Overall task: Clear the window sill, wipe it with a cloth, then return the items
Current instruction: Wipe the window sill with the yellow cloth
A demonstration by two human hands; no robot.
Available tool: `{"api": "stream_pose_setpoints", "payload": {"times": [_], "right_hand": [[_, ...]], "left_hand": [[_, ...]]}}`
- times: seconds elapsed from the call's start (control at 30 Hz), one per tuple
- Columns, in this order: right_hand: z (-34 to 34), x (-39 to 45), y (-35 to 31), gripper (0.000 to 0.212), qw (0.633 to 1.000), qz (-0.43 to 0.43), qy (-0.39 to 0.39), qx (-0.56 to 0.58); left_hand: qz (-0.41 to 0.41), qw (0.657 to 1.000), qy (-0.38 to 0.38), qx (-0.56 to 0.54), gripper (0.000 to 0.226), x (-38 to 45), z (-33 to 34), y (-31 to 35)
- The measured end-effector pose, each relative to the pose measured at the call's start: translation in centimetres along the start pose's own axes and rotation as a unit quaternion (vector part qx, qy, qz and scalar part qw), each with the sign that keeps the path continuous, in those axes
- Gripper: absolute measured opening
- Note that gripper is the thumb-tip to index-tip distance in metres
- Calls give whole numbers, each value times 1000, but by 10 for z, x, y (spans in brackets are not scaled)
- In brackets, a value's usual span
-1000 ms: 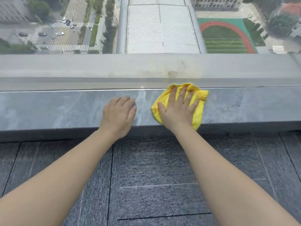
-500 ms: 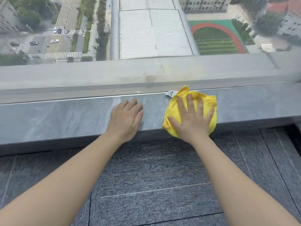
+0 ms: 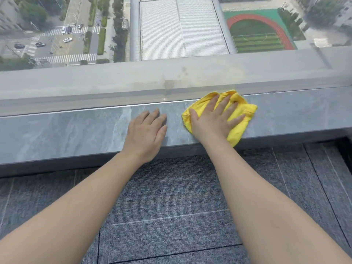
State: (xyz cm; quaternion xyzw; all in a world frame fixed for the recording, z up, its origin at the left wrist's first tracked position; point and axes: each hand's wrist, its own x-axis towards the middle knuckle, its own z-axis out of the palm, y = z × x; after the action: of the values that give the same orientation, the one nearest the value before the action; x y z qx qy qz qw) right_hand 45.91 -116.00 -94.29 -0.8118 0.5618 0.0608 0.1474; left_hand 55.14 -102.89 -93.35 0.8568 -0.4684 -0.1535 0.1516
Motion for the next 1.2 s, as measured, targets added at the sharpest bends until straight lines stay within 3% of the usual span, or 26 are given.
{"api": "stream_pose_setpoints", "payload": {"times": [0.2,0.3,0.47,0.67,0.83,0.97,1.1,1.2], "right_hand": [[-3,-12,48,64,964,-252,-19,-75],[-8,-10,82,75,954,-291,-11,-76],[-20,7,127,70,984,-155,3,-90],[-26,33,100,75,998,68,-10,6],[-27,44,66,78,990,132,-6,55],[-25,33,68,76,999,42,-9,12],[-26,21,100,67,993,-111,-24,-31],[-34,23,126,79,979,-179,-52,-76]], "left_hand": [[24,1000,7,-14,81,17,10,30],[41,999,2,-18,75,24,13,43],[71,997,-23,0,82,33,24,57],[81,994,-46,49,79,34,30,60],[68,992,-93,54,82,34,24,63],[41,987,-147,49,72,40,15,68],[43,994,-96,7,79,51,10,81],[82,992,-95,-24,85,64,14,96]]}}
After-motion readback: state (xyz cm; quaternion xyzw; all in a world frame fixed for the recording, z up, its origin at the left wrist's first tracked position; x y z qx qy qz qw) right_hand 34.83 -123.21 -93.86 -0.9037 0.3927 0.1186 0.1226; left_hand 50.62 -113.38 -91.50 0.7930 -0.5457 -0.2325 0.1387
